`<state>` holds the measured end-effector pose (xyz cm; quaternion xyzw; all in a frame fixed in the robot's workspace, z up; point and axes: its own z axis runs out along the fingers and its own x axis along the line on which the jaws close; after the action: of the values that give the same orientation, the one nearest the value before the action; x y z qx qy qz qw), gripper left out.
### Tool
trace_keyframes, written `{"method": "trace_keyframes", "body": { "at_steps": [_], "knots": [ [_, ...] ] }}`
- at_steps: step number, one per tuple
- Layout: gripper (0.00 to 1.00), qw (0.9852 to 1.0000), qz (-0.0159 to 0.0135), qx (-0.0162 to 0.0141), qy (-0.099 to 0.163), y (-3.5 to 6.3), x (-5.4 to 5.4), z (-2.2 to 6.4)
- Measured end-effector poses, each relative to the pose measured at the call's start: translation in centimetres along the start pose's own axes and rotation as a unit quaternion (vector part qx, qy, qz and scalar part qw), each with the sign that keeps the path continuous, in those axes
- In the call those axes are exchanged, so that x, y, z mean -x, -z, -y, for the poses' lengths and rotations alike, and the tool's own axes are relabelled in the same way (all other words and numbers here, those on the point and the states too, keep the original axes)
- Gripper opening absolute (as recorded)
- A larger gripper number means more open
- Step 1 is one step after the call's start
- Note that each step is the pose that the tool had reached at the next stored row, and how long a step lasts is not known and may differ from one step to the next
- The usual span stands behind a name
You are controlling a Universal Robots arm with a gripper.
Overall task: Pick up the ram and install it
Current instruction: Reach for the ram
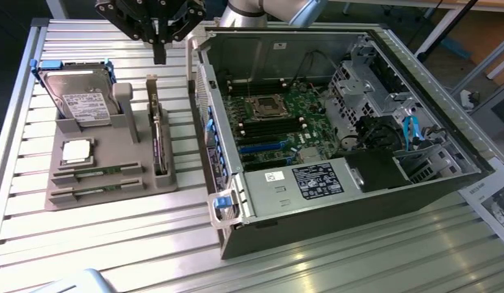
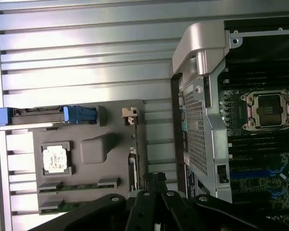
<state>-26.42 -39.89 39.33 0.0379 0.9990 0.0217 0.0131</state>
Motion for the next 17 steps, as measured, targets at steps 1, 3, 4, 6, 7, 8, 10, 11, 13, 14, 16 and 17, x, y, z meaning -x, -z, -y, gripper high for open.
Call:
{"method": "trace_keyframes", "body": {
  "at_steps": [1,3,4,6,7,8,10,11,13,14,16,17],
  "knots": [
    [0.1,1.0,0.0,0.0,0.0,0.01,-0.3,0.02],
    [0.1,1.0,0.0,0.0,0.0,0.03,-1.3,0.1],
    [0.1,1.0,-0.0001,0.0,0.0,0.05,-1.7,0.13],
    [0.1,1.0,0.0,0.0,0.0,0.06,-2.3,0.17],
    [0.1,1.0,0.0,0.0,0.0,0.07,-2.7,0.2],
    [0.1,1.0,0.0,0.0,0.0,0.08,-3.0,0.23],
    [0.1,1.0,0.0,0.0,0.0,0.1,-3.6,0.27],
    [0.1,1.0,0.0,0.0,0.0,0.11,-4.0,0.31],
    [0.1,1.0,0.0,0.0,0.0,0.13,-4.7,0.35],
    [0.1,1.0,0.0,0.0,0.0,0.15,-5.3,0.4],
    [0.1,1.0,0.0,0.0,0.0,0.17,-6.3,0.47],
    [0.1,1.0,0.0,0.0,0.0,0.18,-6.7,0.5]
  ]
}}
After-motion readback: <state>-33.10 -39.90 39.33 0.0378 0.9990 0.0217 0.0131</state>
